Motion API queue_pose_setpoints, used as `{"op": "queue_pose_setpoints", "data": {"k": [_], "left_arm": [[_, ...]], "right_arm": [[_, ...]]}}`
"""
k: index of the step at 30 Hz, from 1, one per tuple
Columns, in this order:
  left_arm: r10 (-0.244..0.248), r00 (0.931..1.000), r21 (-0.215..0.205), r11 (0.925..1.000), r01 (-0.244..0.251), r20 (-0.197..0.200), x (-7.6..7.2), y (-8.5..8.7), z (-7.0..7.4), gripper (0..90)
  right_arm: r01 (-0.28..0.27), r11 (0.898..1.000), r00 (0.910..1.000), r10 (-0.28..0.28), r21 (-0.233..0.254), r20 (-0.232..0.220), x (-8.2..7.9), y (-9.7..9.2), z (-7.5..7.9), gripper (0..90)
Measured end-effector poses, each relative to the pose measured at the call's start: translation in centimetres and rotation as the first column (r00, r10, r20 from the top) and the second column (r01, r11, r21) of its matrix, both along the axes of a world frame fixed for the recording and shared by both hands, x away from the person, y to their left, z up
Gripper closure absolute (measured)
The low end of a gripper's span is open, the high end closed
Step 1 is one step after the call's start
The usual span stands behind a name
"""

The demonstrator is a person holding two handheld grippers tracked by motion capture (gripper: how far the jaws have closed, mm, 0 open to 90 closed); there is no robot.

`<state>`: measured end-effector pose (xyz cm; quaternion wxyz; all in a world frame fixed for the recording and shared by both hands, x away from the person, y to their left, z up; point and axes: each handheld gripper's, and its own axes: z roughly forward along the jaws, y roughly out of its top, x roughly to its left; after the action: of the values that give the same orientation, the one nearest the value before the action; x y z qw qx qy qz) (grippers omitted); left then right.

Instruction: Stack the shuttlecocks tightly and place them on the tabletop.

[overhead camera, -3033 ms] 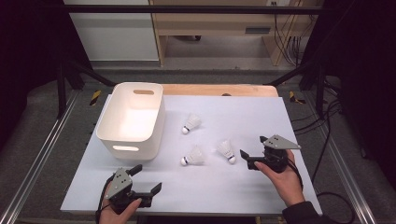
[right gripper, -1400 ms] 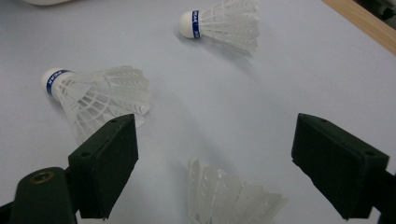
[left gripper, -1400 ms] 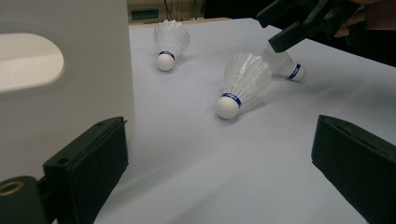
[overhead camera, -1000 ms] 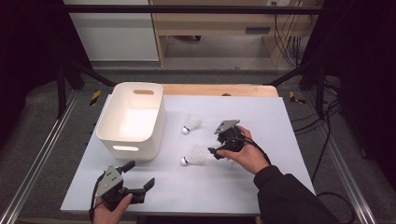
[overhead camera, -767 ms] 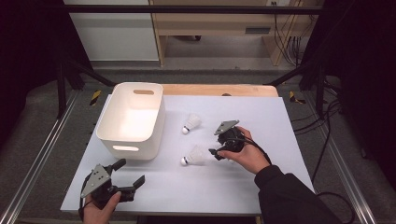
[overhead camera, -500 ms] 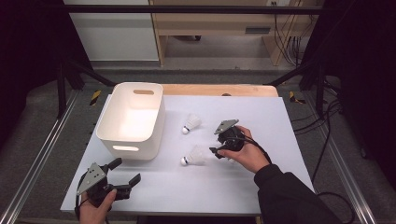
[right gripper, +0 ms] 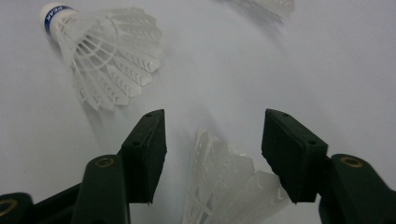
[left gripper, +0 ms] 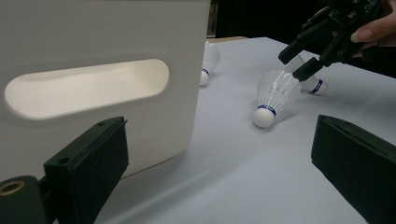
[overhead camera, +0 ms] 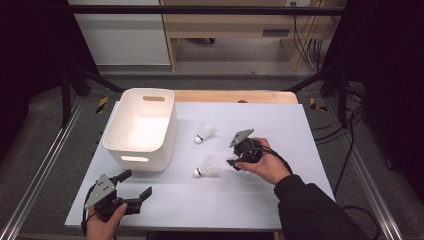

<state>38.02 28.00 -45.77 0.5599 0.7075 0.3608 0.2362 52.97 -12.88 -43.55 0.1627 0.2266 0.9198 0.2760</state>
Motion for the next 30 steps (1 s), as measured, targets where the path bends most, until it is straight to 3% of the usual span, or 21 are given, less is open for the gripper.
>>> {"op": "queue_pose_setpoints", "data": {"k": [9,16,30], "left_arm": [[0.008,0.9999,0.002,1.0,-0.008,-0.006,0.0,0.0,-0.1,4.1],[0.006,0.9999,0.01,0.9999,-0.006,-0.011,0.1,-0.2,-0.2,4.2],[0.013,0.9998,0.011,0.9999,-0.013,-0.014,0.1,-0.1,-0.2,4.4]], "right_arm": [[0.021,1.0,0.9997,-0.021,-0.018,-0.012,-0.8,-3.0,0.8,48.3],[0.03,0.999,0.9982,-0.031,-0.018,-0.051,-2.3,-5.7,1.4,66.0],[0.071,0.997,0.9874,-0.068,0.018,-0.143,-3.2,-7.4,2.7,89.7]]}}
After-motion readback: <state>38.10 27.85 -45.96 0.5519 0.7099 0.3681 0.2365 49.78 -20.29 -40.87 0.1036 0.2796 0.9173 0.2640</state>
